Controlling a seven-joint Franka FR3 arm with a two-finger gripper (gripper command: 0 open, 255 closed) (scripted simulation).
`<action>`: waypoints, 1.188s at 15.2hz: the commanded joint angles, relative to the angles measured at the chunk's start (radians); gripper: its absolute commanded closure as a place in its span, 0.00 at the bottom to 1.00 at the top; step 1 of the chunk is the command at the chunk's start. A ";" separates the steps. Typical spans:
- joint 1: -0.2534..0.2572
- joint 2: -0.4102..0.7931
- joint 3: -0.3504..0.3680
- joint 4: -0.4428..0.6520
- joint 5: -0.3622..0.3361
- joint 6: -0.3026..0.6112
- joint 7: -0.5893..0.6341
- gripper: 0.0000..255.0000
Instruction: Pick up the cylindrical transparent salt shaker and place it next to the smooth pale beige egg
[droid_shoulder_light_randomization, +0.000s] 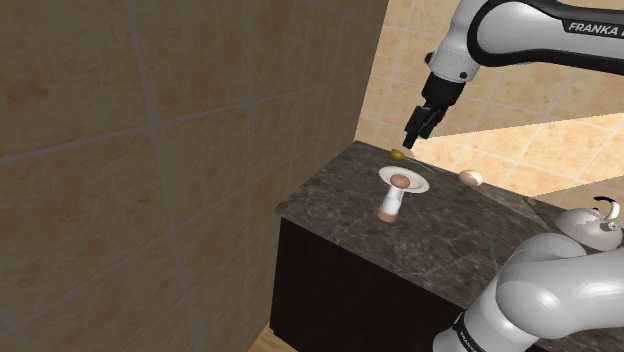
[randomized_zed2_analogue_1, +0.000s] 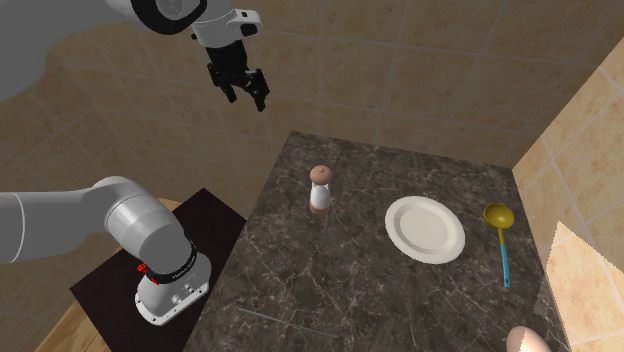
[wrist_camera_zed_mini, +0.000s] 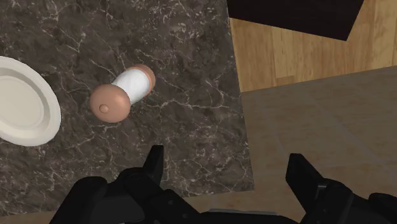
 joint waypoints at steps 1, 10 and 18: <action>0.000 0.000 0.000 0.000 0.000 0.000 0.000 0.00; -0.046 0.179 -0.129 -0.068 -0.069 0.224 -0.105 0.00; -0.077 0.411 -0.242 -0.047 -0.091 0.417 -0.204 0.00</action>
